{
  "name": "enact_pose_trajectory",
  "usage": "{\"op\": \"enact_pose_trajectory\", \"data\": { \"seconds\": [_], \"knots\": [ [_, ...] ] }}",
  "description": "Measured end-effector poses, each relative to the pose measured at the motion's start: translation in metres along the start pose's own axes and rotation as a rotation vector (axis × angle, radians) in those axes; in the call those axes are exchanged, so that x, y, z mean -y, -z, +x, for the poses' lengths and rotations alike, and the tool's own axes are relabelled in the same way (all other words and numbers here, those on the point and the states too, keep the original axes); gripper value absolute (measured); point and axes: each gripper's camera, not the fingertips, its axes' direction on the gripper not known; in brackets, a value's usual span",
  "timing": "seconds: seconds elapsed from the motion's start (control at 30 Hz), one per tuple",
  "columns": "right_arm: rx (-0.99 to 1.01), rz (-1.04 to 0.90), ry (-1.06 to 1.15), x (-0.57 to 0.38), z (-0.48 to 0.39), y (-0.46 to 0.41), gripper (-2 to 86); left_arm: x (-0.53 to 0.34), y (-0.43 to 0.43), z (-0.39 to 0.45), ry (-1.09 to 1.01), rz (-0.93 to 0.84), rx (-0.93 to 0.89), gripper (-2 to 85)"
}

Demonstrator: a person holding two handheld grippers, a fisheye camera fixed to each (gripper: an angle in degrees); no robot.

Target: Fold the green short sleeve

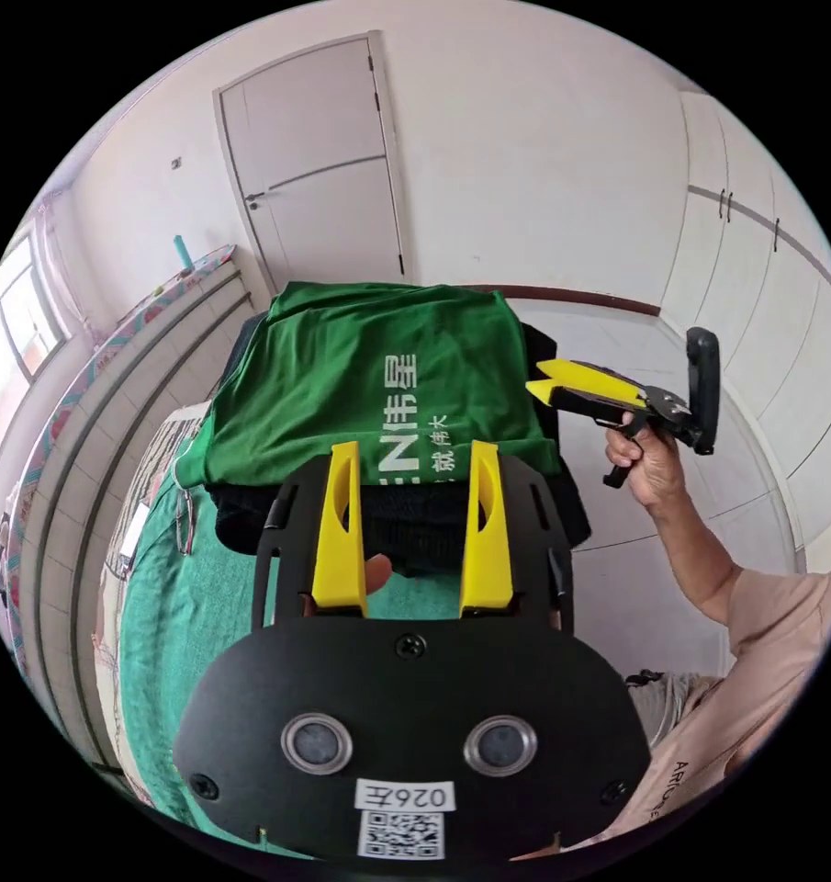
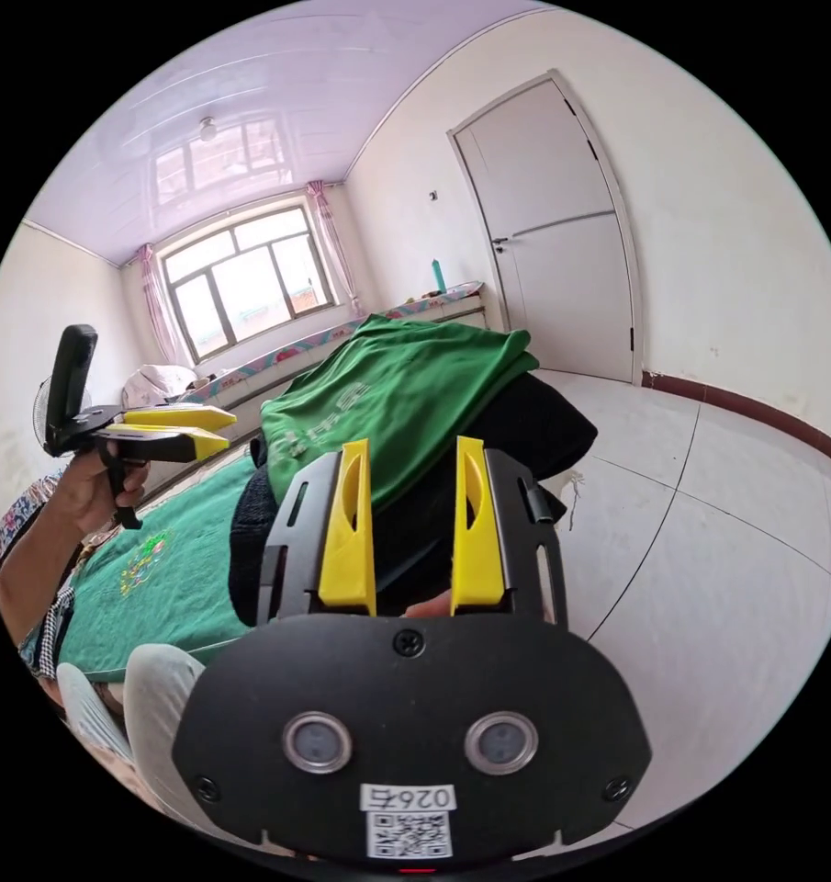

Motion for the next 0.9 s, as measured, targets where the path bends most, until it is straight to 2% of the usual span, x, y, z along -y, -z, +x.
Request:
{"op": "enact_pose_trajectory", "data": {
  "seconds": [0.17,0.27,0.37,0.43,0.6,0.77,0.9],
  "knots": [
    [-0.037,-0.079,0.052,0.019,0.004,-0.032,11.9,0.026,-0.063,-0.023,-0.040,-0.157,0.009,17.5],
    [-0.106,-0.095,0.109,0.024,-0.005,-0.040,10.2,0.032,-0.061,-0.034,-0.047,-0.153,-0.019,10.6],
    [-0.102,-0.095,0.158,0.032,-0.014,-0.040,2.1,0.035,-0.051,-0.052,-0.009,-0.142,-0.078,4.0],
    [-0.073,-0.057,0.147,0.038,-0.017,-0.033,-0.4,0.035,-0.040,-0.063,0.005,-0.120,-0.099,2.4],
    [0.013,0.058,0.158,0.068,-0.040,-0.006,-1.4,0.017,0.024,-0.104,0.075,0.049,-0.140,1.0],
    [0.281,0.189,0.216,0.111,-0.095,0.033,-1.5,-0.049,0.149,-0.160,0.188,0.316,-0.174,0.5],
    [0.467,0.240,0.312,0.125,-0.157,0.056,-1.5,-0.124,0.236,-0.180,0.218,0.459,-0.131,0.5]
  ]
}}
